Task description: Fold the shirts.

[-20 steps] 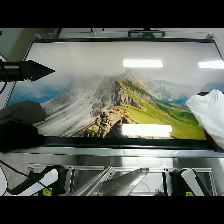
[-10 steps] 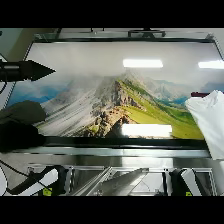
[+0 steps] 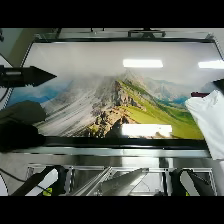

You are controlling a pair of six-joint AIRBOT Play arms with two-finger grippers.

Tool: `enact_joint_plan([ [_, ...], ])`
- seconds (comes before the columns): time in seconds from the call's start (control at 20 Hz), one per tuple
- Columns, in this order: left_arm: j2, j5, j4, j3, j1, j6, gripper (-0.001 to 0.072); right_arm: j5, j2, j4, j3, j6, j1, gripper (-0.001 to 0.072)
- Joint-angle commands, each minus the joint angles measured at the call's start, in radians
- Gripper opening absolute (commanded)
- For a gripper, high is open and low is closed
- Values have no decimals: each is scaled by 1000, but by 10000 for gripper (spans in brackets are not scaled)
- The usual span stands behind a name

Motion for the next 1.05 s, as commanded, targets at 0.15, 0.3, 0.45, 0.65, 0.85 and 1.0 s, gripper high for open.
enact_joint_plan([
  [0.15,347,16,95,-558,0,5,15,45,195,-179,-406,-64,451,24],
  [0.3,454,36,101,-724,0,-8,15,15,192,-181,-459,-64,473,23],
  [0.45,511,45,102,-781,0,-14,16,-10,188,-171,-460,-56,473,24],
  [0.65,547,45,109,-788,0,-14,16,19,187,-172,-460,-50,473,23],
  [0.85,546,56,109,-788,0,-15,16,19,187,-172,-460,-50,473,24],
  [1.0,546,78,109,-788,0,-14,16,19,187,-172,-460,-50,473,24],
])
